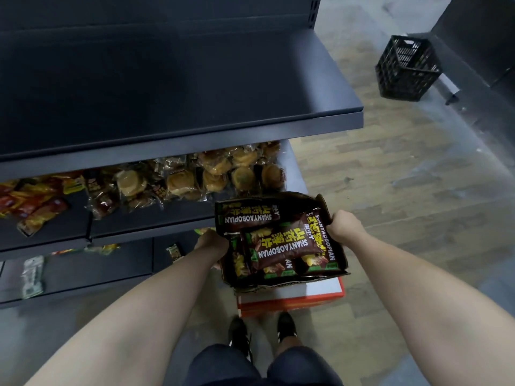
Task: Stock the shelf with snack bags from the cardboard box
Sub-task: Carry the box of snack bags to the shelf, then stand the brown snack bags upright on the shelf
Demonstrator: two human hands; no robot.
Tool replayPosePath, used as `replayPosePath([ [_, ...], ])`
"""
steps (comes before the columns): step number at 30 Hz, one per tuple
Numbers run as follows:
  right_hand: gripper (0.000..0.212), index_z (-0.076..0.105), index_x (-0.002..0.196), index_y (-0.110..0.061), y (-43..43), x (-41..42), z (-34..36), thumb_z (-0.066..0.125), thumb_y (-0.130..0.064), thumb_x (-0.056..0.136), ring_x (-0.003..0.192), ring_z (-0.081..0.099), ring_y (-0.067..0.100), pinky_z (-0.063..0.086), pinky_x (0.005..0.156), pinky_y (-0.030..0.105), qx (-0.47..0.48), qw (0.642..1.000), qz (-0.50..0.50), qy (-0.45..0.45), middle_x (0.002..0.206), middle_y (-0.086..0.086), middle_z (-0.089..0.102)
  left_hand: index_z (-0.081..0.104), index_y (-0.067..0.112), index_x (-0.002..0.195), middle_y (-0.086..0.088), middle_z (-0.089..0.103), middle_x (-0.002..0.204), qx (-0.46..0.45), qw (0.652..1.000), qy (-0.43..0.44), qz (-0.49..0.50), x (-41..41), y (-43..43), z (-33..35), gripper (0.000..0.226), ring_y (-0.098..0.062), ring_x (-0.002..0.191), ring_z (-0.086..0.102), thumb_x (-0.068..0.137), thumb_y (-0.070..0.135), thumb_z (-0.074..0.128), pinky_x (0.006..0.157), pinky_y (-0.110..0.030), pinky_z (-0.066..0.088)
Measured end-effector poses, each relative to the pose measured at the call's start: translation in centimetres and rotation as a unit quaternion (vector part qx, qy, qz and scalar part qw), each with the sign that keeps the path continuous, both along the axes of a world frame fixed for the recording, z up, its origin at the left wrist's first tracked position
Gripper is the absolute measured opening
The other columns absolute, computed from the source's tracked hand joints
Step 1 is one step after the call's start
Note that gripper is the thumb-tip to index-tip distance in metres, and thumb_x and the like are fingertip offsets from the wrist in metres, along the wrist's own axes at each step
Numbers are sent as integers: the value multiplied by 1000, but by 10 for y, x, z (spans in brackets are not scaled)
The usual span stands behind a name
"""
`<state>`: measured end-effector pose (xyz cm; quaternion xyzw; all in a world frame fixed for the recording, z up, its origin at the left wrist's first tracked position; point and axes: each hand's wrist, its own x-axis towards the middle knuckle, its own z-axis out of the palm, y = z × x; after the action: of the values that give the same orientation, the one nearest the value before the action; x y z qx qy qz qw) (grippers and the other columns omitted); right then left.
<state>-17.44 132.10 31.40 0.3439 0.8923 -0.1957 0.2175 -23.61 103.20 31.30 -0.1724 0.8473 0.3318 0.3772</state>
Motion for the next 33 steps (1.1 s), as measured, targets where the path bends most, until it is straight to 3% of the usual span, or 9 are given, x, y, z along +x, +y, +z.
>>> replayPosePath([
  [6,10,54,78,-10,8,-8,-15,47,-14,85,95,63,37,43,70,31,-9,999,50,-7,101,19,66,61,12,107,-11,69,91,-36,999,1,18,6,0,-38,36,-31,77,67,86,37,45,72,-42,59],
  [10,7,54,79,-13,16,-9,-30,49,-17,83,96,63,37,42,70,31,-21,997,77,-17,103,19,67,57,12,99,-11,62,95,-53,998,17,20,13,15,-12,22,-27,79,58,95,29,43,69,-31,48],
  [14,9,53,79,-11,22,-14,-32,48,-15,84,93,63,37,43,68,32,-37,995,88,-23,99,17,67,56,13,83,-13,64,94,-53,998,6,44,8,20,-20,20,-31,84,63,93,27,45,78,-38,55],
  [17,9,54,82,-10,24,-18,-33,49,-17,86,92,64,36,44,68,32,-46,994,90,-32,100,17,67,61,10,99,-16,66,100,-59,998,-4,24,3,21,-23,28,-33,88,65,92,32,45,80,-42,57],
  [20,12,57,87,-9,24,-20,-34,50,-18,87,91,65,35,47,67,32,-55,993,94,-47,103,17,66,60,8,109,-16,65,103,-76,997,-4,2,3,22,-27,35,-33,89,64,92,34,44,74,-36,55],
  [24,15,57,91,-7,23,-22,-31,48,-18,88,86,66,34,53,64,34,-77,992,85,-58,100,16,65,59,2,109,-20,63,104,-83,996,14,-17,7,23,-26,33,-29,82,57,96,26,42,68,-30,43],
  [27,21,59,98,-4,21,-22,-29,47,-19,89,80,65,34,53,55,32,-102,990,73,-69,99,15,64,59,-6,109,-27,62,110,-77,997,29,-14,8,22,-22,31,-37,98,60,96,14,40,77,-38,49],
  [30,32,58,111,0,18,-24,-24,46,-20,90,94,65,37,53,66,36,-84,991,76,-74,111,20,63,52,-8,117,-32,58,114,-63,997,40,-1,4,18,-17,32,-42,102,58,91,7,42,85,-47,49],
  [33,25,50,112,-6,5,-29,-8,45,-16,90,104,59,37,46,77,41,12,996,79,38,115,15,57,42,-3,123,-25,53,121,-70,989,127,7,-1,18,-6,34,-41,107,54,90,6,44,80,-44,46],
])
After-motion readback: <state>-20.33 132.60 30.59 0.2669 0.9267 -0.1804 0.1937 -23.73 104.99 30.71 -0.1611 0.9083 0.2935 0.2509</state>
